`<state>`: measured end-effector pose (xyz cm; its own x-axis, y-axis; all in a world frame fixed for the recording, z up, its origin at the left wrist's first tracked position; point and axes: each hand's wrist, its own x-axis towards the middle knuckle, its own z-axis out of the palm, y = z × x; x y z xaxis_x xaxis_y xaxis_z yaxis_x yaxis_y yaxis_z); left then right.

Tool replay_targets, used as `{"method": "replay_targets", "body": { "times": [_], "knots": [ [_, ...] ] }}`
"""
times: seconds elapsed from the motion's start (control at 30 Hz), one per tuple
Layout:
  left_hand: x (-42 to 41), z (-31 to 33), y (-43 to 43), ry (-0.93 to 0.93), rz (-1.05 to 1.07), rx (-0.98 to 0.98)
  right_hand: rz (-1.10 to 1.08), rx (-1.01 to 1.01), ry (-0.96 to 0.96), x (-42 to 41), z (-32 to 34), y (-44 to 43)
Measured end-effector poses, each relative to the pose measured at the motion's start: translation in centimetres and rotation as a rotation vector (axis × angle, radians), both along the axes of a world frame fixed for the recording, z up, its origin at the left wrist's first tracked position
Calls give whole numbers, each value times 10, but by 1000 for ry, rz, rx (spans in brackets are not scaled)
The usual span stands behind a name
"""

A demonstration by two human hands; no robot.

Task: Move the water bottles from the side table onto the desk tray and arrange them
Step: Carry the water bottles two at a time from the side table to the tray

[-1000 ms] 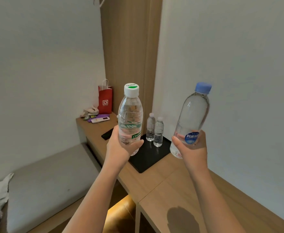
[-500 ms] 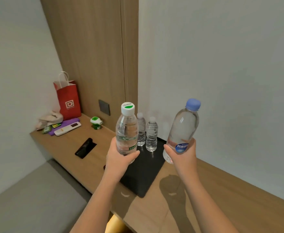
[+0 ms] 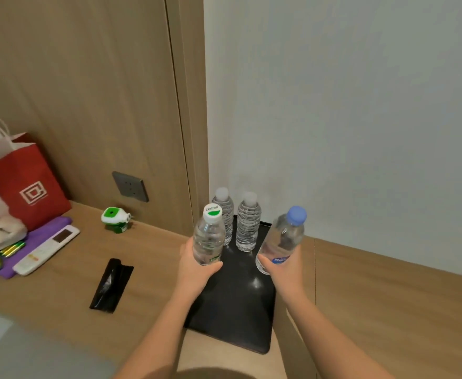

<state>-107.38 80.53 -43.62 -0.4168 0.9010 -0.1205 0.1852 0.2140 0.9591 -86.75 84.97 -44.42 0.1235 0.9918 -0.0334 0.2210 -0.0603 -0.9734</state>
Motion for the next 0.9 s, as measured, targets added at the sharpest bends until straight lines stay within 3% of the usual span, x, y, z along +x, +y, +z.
{"method": "replay_targets", "body": {
  "times": [0.63,0.9],
  "knots": [
    [-38,-91,76,-20,-52,-151,-122,-120,-6,-16,-61,63],
    [-41,-100,70,2,-100,-74,-95,-135,-3,-18,-70,71]
  ]
}}
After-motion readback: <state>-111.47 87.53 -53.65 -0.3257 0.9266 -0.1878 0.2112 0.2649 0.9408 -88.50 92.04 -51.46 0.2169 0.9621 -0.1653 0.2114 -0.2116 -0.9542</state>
